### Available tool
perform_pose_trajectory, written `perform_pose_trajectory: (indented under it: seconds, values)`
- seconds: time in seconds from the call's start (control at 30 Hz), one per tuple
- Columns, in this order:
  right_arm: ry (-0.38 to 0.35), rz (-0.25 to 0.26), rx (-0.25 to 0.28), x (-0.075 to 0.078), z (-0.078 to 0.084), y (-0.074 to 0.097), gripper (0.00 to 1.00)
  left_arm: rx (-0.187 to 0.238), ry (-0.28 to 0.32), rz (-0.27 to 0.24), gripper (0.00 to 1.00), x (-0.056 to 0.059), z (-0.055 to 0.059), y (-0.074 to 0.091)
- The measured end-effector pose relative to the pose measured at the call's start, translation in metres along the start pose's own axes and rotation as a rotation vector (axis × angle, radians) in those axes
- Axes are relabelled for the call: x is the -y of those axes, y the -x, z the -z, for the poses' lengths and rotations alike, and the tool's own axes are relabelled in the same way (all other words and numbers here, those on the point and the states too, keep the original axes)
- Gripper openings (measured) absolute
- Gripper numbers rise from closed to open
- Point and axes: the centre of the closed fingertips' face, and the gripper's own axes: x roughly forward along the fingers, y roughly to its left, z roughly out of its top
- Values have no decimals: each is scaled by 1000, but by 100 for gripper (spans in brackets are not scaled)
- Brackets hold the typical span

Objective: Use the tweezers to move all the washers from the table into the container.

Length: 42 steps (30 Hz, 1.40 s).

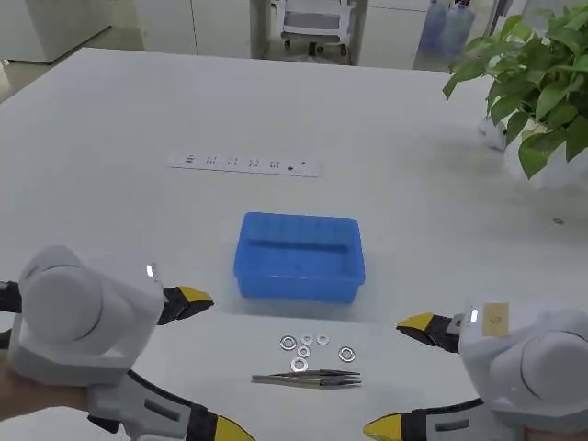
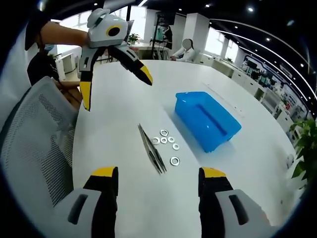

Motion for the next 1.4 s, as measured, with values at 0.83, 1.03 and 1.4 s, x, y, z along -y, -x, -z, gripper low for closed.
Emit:
perform_pose_trajectory:
  seconds: [0.83, 1.03, 1.4]
  values:
    - [107, -150, -76, -13, -3, -67, 29, -82, 1, 101, 54, 3, 19, -60]
    - [122, -172, -103, -14, 1, -73, 28, -135, -56, 114, 47, 5, 27, -67]
    - [121, -203, -103, -16, 2, -72, 17, -144, -125, 118, 27, 0, 27, -74]
